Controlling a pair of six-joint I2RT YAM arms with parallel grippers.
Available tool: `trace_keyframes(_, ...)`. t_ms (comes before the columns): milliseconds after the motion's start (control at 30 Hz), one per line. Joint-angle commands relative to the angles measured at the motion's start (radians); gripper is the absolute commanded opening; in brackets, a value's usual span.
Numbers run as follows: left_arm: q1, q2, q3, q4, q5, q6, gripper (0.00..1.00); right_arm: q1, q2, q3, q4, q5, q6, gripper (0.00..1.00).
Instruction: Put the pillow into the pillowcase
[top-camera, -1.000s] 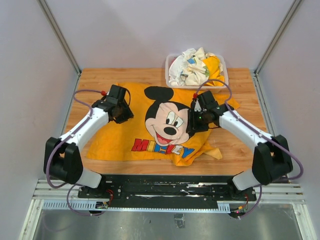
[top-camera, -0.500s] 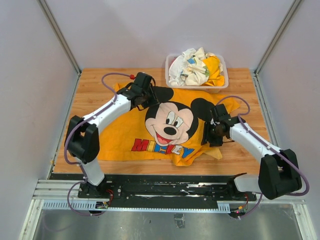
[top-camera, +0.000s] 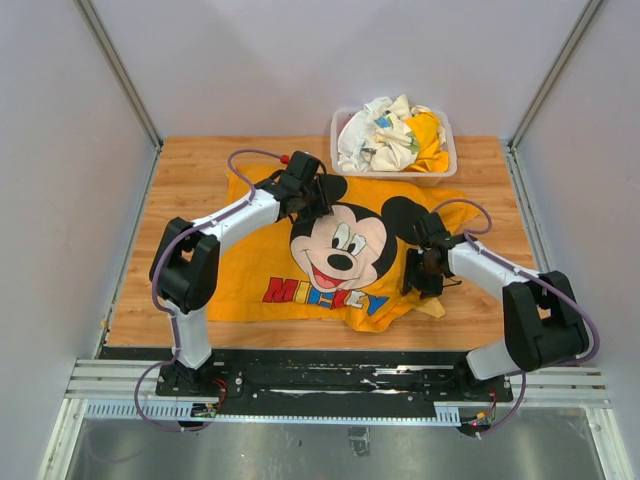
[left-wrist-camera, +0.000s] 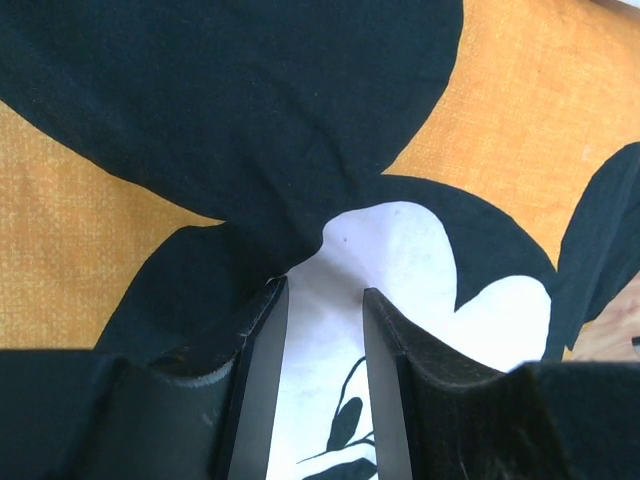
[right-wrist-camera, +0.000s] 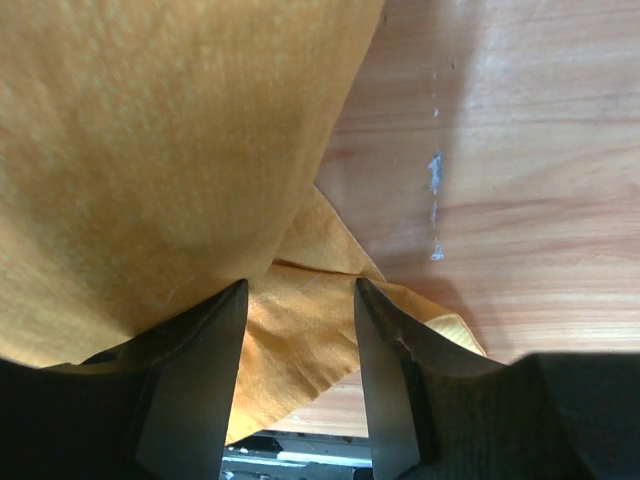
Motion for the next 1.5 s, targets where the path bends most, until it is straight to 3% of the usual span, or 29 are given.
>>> trace_keyframes(0,-0.004,0.021,-0.017,0.032,-0.012,0.025,0.41,0.006,0.050,-0.042,0.059,0.027,0.006,0.49)
trace_keyframes(233,-0.002,0.023,-0.043,0.037,-0.014,0.027,0.40,0.082,0.079,-0.077,0.071,0.057,0.058,0.49)
trace_keyframes(700,0.007,0.008,-0.062,0.045,-0.006,0.025,0.40,0.082,-0.144,-0.037,-0.095,0.232,0.035,0.50)
trace_keyframes(1067,0.007,0.013,-0.051,0.045,0.002,0.023,0.40,0.081,-0.003,-0.024,0.035,0.163,0.005,0.51)
trace_keyframes(1467,0.006,0.015,-0.053,0.045,0.002,0.020,0.40,0.099,0.053,0.071,0.014,0.178,-0.029,0.52)
